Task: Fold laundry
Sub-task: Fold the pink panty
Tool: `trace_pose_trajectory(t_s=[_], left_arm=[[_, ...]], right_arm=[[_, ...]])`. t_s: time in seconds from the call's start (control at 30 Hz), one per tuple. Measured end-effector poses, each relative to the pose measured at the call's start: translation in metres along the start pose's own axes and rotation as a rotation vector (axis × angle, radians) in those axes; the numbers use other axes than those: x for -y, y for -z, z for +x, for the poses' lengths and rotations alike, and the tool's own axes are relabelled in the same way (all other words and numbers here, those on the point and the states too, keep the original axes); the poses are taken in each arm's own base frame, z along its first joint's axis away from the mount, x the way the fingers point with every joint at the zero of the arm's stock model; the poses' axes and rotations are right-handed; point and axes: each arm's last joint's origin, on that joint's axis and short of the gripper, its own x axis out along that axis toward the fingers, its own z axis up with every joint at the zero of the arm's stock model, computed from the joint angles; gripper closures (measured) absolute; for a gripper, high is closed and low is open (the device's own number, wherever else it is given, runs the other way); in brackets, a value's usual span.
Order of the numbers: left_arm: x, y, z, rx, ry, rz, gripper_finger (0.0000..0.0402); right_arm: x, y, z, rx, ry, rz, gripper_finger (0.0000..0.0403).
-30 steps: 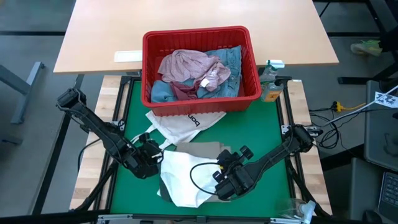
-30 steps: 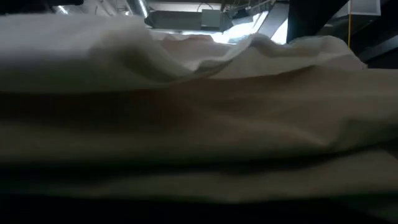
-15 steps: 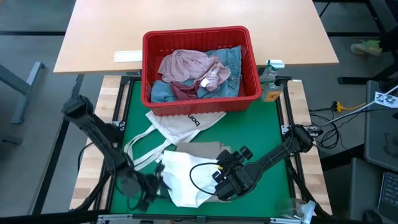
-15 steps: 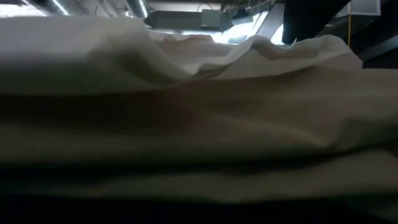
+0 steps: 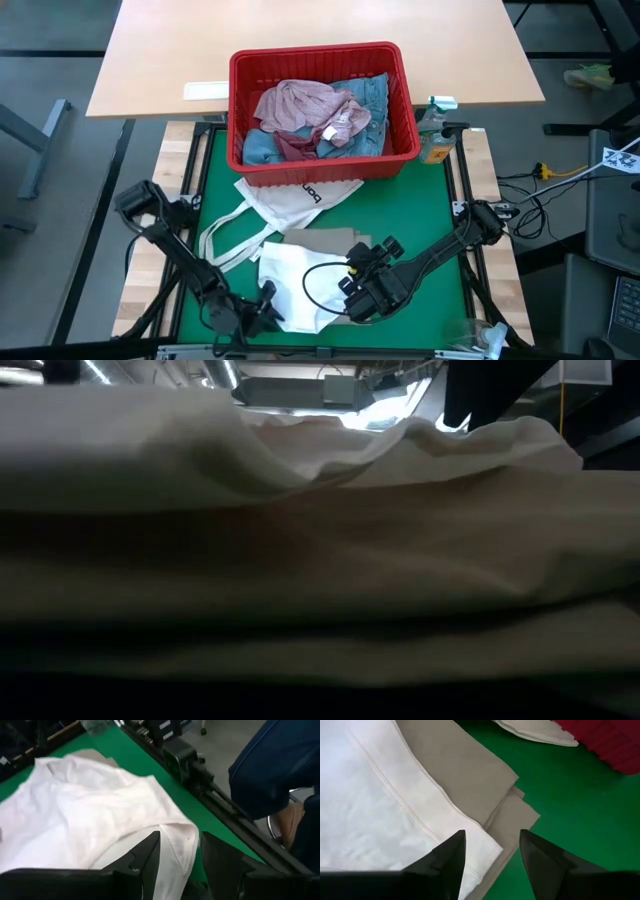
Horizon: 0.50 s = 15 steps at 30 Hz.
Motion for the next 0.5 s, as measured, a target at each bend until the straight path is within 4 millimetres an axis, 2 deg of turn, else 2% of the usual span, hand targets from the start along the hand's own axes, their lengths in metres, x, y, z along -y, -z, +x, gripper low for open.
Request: trace_pose_trajectory(t_s=[0.17, 0.5], left_arm=[[0.0031, 0.0070, 0.0110, 0.013, 0.001, -0.010, 0.0267], [0.0040, -0.0007, 0.0112, 0.096, 0.000, -0.007, 0.0267]], right_arm=[[-0.0014, -0.0003, 0.0000, 0.002, -0.013, 0.008, 0.0216], [-0.0017, -0.0003, 0.0000, 0.003, -0.016, 0.009, 0.0216]])
